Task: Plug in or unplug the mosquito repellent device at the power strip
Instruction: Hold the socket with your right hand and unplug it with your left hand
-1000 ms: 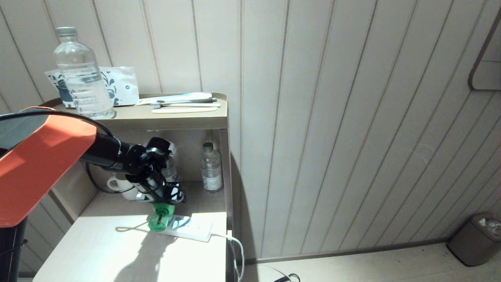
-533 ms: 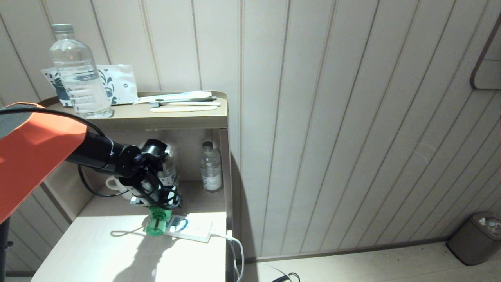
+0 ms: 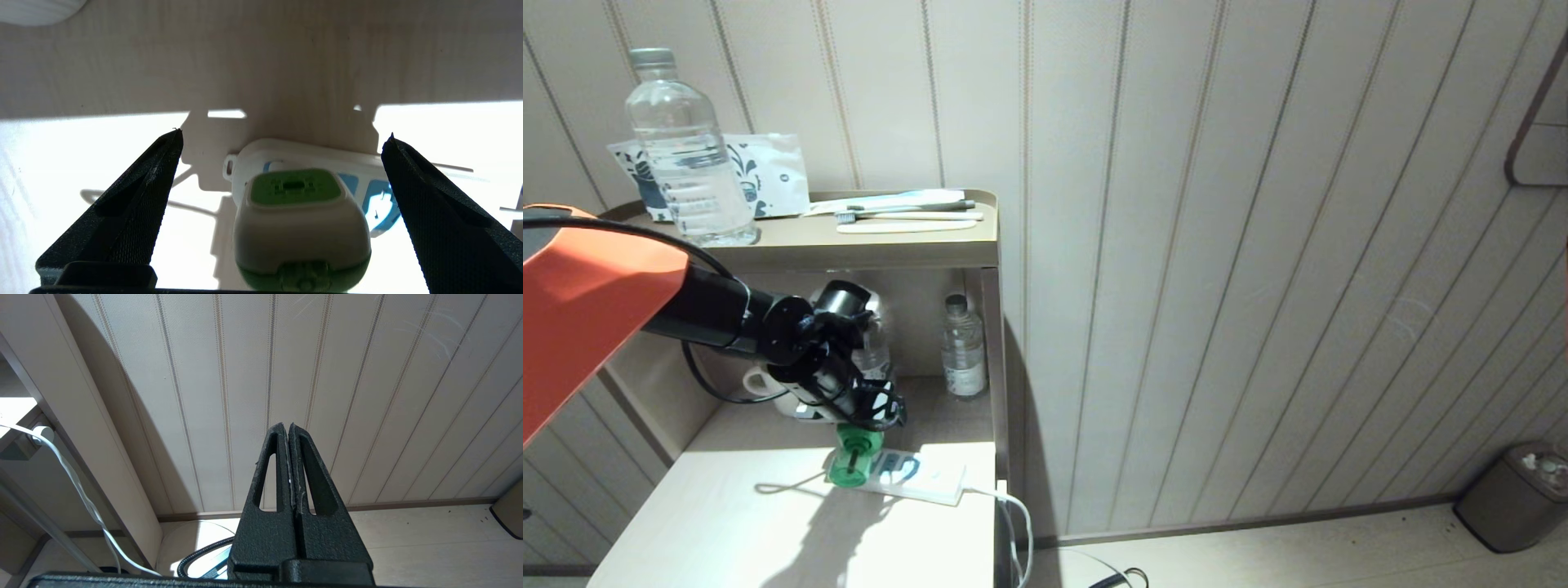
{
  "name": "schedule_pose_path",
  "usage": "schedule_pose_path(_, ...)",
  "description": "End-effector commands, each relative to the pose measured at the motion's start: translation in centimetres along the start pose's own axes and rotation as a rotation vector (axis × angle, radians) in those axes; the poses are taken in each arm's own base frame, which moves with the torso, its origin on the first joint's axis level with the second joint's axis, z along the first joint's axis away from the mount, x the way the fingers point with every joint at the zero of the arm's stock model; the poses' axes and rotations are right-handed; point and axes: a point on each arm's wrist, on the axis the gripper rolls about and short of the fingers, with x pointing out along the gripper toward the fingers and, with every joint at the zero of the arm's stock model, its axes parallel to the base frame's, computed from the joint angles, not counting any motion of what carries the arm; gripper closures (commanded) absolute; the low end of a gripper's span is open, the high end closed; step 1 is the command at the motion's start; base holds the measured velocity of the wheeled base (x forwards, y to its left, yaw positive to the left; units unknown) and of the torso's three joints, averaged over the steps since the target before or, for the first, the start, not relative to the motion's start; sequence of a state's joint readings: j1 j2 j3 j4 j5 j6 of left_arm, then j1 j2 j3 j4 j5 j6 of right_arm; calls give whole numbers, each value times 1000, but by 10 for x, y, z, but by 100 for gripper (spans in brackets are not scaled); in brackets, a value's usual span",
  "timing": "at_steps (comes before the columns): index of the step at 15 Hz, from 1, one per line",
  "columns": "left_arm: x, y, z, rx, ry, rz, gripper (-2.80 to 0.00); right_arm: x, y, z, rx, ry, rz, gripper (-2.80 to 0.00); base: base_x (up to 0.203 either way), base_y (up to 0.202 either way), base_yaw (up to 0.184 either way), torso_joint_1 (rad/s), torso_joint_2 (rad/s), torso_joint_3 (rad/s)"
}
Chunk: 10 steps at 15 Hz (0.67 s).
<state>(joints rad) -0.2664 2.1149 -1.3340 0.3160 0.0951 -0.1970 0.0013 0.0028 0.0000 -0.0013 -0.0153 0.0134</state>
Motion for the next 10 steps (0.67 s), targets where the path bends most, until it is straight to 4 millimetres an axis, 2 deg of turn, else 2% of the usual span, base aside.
schedule_pose_path(1, -11, 1, -1, 1, -12, -5, -280, 0, 0, 0, 0, 0, 2, 0, 0, 0, 0, 0, 0, 0)
schedule_pose_path(5, -26, 6, -24, 109, 38, 0, -280, 0, 0, 0, 0, 0, 0, 0, 0, 0, 0, 0, 0, 0)
schedule_pose_path(7, -31, 9, -36, 123, 67, 5, -280, 0, 0, 0, 0, 0, 1, 0, 0, 0, 0, 0, 0, 0)
schedule_pose_path(10, -49, 15, -57, 136, 78, 16, -280, 0, 0, 0, 0, 0, 0, 0, 0, 0, 0, 0, 0, 0)
